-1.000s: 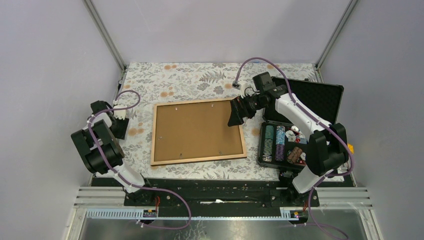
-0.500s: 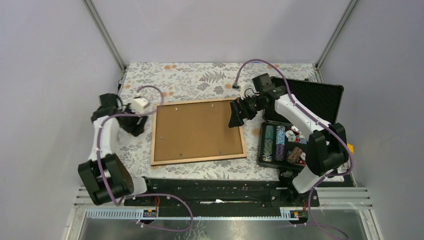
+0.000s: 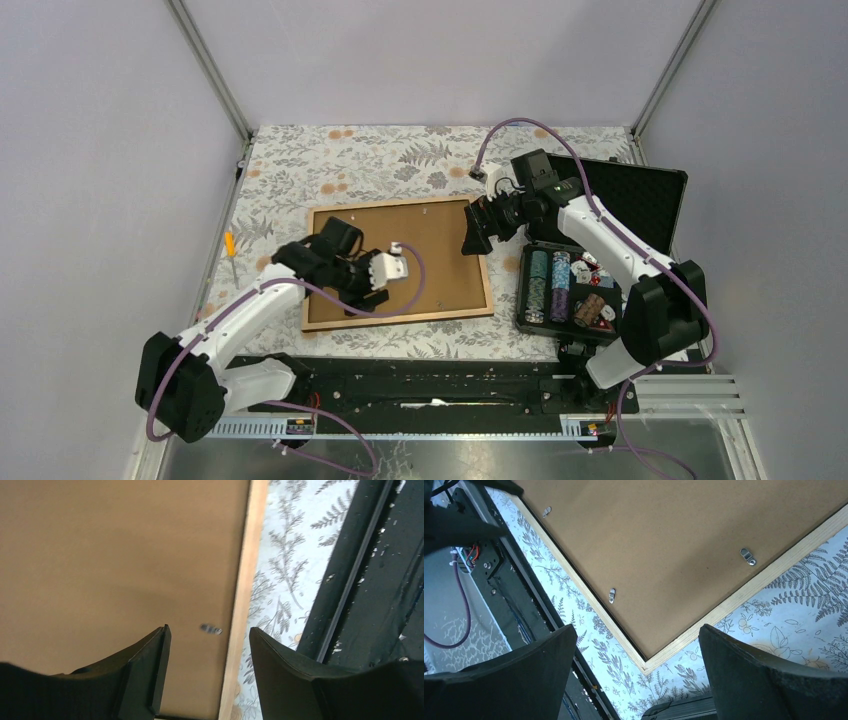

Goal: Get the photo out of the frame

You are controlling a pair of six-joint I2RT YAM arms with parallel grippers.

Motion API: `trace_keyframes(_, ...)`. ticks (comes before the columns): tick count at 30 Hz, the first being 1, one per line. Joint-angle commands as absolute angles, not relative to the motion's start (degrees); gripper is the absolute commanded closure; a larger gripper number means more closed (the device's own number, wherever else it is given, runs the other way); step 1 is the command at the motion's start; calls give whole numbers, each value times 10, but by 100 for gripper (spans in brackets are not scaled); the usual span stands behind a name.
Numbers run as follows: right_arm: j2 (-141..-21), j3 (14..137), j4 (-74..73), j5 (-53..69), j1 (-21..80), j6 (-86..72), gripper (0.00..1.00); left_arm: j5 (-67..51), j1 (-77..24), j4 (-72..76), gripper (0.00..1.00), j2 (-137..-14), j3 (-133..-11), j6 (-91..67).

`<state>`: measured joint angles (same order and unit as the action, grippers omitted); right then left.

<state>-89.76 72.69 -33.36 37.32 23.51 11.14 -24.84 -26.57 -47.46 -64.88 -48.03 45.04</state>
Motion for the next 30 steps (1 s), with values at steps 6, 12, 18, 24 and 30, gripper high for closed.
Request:
trace_keyframes(6,-854,691,-320,361,234,118,1,-149,-452,-357,39,-733,-441,357)
trace_keyframes(12,-813,643,-311,346,234,168,0,-139,-485,-305,50,-755,-425,364)
trace_keyframes(18,-782,614,-309,337,234,228,0,-100,-506,-262,54,-779,-399,372)
trace_keyframes(24,-733,565,-346,286,233,354,0,-86,-508,-244,62,-790,-378,368)
trace_keyframes(30,-639,524,-346,239,232,460,0,-129,-506,-257,82,-774,-378,360)
